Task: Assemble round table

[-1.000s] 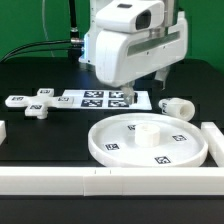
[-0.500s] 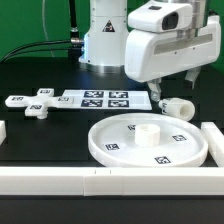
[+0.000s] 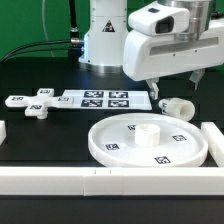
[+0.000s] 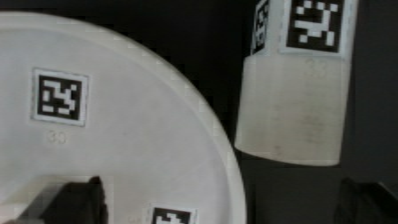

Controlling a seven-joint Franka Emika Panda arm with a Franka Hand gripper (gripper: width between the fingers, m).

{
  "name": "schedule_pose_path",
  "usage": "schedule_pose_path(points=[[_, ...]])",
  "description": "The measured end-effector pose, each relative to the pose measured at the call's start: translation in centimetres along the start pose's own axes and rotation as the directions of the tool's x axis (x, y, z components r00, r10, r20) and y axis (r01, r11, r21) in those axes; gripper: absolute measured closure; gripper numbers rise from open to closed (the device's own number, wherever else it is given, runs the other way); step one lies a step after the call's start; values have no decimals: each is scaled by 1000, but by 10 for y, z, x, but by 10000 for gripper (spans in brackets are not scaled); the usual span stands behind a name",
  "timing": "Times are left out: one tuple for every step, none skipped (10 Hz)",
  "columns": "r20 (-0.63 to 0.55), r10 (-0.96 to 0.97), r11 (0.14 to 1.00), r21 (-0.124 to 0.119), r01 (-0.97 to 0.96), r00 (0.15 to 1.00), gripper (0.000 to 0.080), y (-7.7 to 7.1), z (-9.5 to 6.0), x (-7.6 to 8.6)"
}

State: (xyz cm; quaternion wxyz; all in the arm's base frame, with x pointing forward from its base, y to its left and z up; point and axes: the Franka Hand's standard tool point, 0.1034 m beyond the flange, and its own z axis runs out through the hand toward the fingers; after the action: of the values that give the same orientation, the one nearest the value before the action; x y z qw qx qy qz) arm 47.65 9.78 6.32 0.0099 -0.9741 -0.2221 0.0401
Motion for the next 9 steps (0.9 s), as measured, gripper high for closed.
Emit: schedule_pose_path(points=[[-2,1,1000,0,-1,1000,151,0,0,1],[25,1,1000,3,-1,1000,151,-1,1,-2],[123,2,1000,21,-4,992,151,-6,1,-8],[170,18,999,24,-23,985,151,-12,2,-3],[251,81,996,12,-87,965,151,-22,2,-5],[304,142,989,-7,-147,942,151,-28,2,0],[347,117,992,3,-126,930,151,-28,4,-1],[431,112,992,8,-128,895,151,-29,4,-6],[488,106,992,12,-129,866,151,-30,5,-5]])
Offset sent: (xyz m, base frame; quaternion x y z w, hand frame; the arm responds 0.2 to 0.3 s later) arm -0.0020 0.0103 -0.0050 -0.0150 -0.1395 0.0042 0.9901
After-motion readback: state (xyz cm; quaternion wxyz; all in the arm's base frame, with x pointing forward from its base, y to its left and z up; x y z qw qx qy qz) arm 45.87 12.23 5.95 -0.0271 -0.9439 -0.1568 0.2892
